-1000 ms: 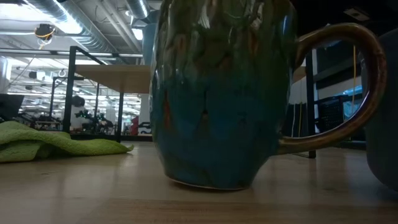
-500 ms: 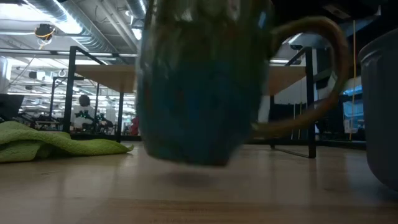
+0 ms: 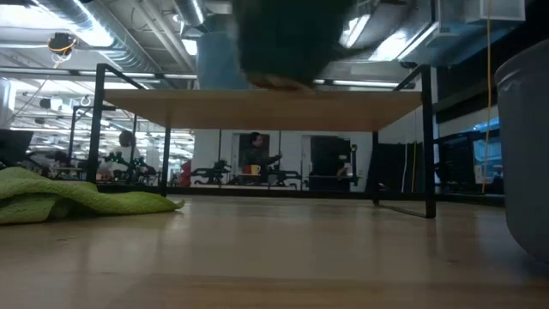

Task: Stack small to large cups/mugs on shelf
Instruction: Put the green mug on the shelf

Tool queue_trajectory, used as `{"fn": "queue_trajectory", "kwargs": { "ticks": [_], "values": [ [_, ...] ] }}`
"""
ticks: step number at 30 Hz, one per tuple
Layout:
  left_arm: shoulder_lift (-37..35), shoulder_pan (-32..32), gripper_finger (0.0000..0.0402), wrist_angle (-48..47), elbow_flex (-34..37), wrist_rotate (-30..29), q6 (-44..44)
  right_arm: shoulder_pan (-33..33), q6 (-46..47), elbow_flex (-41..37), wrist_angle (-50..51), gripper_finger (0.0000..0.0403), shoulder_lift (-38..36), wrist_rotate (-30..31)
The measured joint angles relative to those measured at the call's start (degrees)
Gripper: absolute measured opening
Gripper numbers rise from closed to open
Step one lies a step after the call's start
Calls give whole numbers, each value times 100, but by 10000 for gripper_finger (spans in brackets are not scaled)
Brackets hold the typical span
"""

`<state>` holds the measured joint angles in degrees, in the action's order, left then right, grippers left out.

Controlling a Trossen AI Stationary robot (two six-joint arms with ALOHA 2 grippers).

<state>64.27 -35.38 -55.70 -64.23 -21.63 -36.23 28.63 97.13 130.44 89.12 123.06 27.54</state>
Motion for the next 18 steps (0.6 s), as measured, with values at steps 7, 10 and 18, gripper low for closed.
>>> {"fn": "queue_trajectory", "kwargs": {
  "ticks": [7,10,18],
  "values": [
    [0,0,86,0,0,2,42,-225,-338,222,61,46,-35,133],
    [0,0,86,0,0,2,42,-275,-471,222,104,46,-35,69],
    [0,0,86,0,0,4,44,-567,-777,222,90,47,-226,412]
  ]
}}
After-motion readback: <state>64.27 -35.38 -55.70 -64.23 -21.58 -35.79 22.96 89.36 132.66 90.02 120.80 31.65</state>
